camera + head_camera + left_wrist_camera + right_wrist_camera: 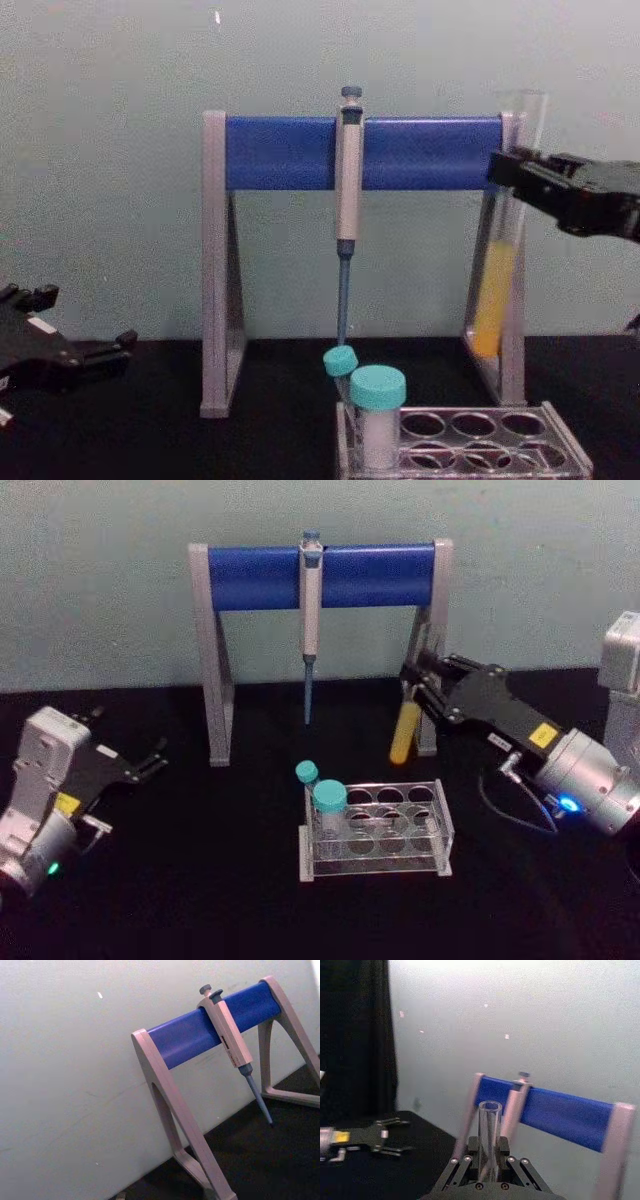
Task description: Pick up the test tube from the test tube rack, shake it, then place it back into the test tube rack.
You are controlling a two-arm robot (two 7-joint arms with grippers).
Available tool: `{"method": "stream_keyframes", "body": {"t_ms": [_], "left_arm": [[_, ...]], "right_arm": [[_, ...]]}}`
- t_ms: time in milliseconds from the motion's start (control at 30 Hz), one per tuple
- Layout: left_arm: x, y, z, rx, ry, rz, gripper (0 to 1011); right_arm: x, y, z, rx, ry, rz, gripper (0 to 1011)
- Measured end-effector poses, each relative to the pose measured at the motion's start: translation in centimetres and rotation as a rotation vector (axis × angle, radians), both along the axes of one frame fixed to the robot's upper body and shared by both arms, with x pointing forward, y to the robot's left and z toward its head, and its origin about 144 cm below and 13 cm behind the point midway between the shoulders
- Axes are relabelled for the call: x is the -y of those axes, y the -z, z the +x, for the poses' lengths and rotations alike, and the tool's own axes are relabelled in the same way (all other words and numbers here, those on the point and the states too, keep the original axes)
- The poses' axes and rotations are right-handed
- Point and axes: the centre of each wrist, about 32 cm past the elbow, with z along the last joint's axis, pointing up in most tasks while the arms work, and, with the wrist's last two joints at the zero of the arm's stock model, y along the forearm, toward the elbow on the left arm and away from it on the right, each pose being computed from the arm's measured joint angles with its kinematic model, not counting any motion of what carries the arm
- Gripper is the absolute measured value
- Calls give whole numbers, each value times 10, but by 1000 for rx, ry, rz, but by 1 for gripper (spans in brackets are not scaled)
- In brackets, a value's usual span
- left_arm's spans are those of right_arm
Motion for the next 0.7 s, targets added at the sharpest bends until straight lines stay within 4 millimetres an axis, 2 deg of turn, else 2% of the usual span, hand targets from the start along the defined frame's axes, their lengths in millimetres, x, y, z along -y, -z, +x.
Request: {"method": "stream_keyframes", "body": {"t_ms": [167,333,533,700], "left_arm": [[0,0,0,0,0,0,1001],[0,0,0,0,0,0,1001],[0,0,0,0,0,0,1001],[0,0,0,0,0,0,1001]], "right_arm": [[-5,1,4,-21,-91,21,235],[0,1,4,-41,-156,25,235],[20,-7,-2,-90,-227,-27,235],[36,-14,-10,-107,-210,-78,235]]}}
